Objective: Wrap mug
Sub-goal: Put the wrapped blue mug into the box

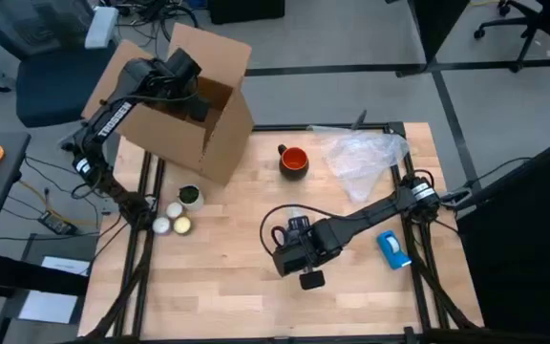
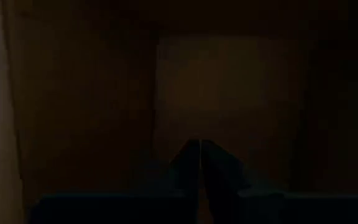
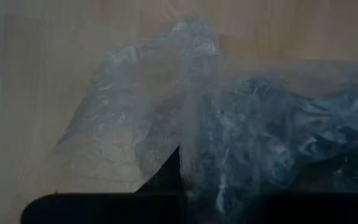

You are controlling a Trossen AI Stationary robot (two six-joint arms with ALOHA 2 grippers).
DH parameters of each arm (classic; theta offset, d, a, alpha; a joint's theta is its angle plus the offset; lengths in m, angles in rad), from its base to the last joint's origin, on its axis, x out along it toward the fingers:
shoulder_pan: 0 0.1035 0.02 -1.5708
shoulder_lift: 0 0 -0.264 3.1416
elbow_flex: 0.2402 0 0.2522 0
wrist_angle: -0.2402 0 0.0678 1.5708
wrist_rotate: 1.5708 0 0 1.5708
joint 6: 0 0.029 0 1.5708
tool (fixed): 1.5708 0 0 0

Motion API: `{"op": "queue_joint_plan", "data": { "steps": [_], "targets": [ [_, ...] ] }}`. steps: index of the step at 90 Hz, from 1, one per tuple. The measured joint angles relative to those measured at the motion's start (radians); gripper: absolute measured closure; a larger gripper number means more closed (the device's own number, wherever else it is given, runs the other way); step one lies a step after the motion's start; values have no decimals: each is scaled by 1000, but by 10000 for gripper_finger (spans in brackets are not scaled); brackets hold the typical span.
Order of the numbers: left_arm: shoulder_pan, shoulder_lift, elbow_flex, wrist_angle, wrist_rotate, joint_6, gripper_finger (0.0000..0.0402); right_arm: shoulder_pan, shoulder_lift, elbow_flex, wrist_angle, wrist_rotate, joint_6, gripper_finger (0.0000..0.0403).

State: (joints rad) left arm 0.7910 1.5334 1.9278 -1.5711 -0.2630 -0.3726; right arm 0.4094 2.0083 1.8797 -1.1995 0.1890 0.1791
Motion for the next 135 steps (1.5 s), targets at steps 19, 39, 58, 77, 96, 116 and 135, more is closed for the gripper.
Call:
{"op": "queue_joint_plan", "data": {
  "steps": [19,39,58,77,96,116,135],
  "targets": [
    [-25,-29,11,0,230,1,402,-5,0,0,1,0,0,399],
    [-119,-48,11,0,394,25,402,-5,0,0,0,0,0,399],
    [-231,-48,11,0,451,22,402,-6,0,0,0,0,0,399],
    [-350,-49,11,0,458,-1,402,-6,0,0,0,0,0,399],
    [-453,-46,11,0,439,-25,402,-6,0,0,0,0,0,399],
    [-550,-45,11,0,394,-28,402,-6,0,0,0,2,0,399],
    [-624,-41,11,0,356,-52,402,-6,0,0,0,6,0,398]
  ]
}}
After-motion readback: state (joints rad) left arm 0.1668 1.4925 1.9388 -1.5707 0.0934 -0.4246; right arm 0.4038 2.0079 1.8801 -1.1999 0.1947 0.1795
